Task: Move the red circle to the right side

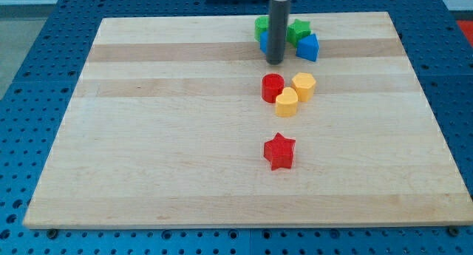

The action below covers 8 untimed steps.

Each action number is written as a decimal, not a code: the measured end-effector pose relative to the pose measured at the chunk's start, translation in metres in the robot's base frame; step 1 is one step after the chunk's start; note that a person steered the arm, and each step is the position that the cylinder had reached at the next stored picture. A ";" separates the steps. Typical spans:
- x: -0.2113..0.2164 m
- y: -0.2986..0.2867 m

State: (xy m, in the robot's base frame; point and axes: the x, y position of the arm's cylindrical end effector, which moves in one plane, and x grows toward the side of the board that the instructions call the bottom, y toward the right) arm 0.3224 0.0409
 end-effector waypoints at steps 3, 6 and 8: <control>0.018 -0.033; 0.018 -0.034; 0.013 -0.034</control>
State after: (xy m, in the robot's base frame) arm 0.3355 0.0072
